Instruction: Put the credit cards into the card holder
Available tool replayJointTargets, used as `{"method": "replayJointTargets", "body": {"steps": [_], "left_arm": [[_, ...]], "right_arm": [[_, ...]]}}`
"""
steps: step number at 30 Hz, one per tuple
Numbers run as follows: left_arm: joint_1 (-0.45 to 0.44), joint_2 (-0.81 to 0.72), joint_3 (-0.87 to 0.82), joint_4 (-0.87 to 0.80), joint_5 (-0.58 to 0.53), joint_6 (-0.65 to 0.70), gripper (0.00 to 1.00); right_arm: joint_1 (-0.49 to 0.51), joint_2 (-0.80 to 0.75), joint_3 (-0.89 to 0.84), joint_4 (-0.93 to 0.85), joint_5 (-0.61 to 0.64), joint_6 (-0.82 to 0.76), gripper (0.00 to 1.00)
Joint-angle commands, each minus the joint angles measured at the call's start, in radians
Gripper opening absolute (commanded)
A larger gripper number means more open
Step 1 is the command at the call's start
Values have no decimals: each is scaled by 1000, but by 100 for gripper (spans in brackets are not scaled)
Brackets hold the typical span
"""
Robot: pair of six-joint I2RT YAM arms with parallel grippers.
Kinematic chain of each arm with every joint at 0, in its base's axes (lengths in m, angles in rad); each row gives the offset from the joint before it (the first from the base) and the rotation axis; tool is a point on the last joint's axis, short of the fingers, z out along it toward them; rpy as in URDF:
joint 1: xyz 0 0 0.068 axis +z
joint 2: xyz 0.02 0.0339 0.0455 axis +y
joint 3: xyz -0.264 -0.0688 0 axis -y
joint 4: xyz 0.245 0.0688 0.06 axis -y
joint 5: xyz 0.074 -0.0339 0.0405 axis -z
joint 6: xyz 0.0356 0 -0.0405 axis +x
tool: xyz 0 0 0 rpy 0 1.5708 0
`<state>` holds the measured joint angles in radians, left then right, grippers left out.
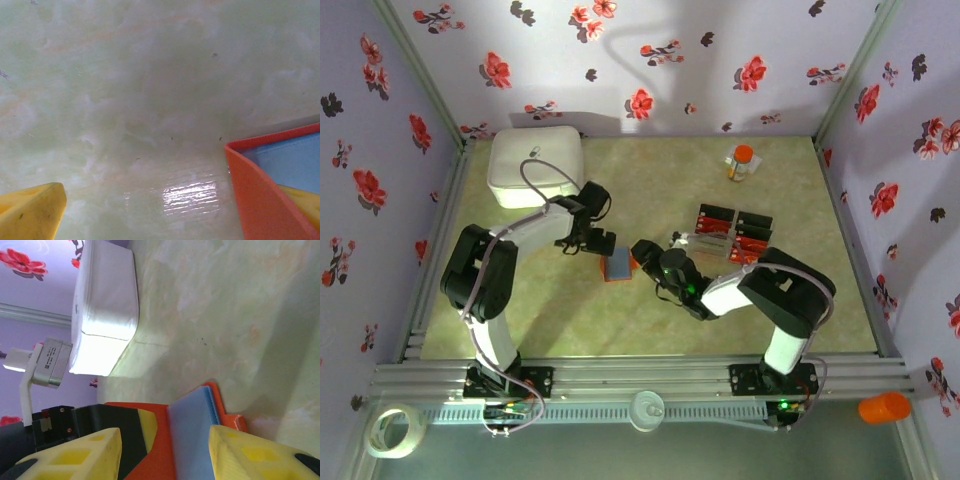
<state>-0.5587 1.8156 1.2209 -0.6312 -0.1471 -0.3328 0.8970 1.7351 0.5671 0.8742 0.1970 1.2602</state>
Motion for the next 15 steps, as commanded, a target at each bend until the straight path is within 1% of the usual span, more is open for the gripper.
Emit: {"method": "replayJointTargets", "body": {"steps": [1,3,5,9,12,15], "left_arm": [[-4,-23,-19,10,-20,23,100],[-4,-28,-24,16,-20,24,100],[-5,-35,-27,19,-20,26,100],[-3,-43,-27,23,-20,28,100],[0,-52,-27,24,-19,26,100],[3,-70,-30,19,-17,25,100]], "right_arm": [[4,-24,53,-138,-29,-80,46],[1,-14,95,-198,-72,-99,42],[-5,13,136,-231,-123,-111,34],[-14,95,187,-206,-217,-96,22],[-17,144,220,-213,-252,-88,14],[-21,169,212,-208,-248,-69,10]]}}
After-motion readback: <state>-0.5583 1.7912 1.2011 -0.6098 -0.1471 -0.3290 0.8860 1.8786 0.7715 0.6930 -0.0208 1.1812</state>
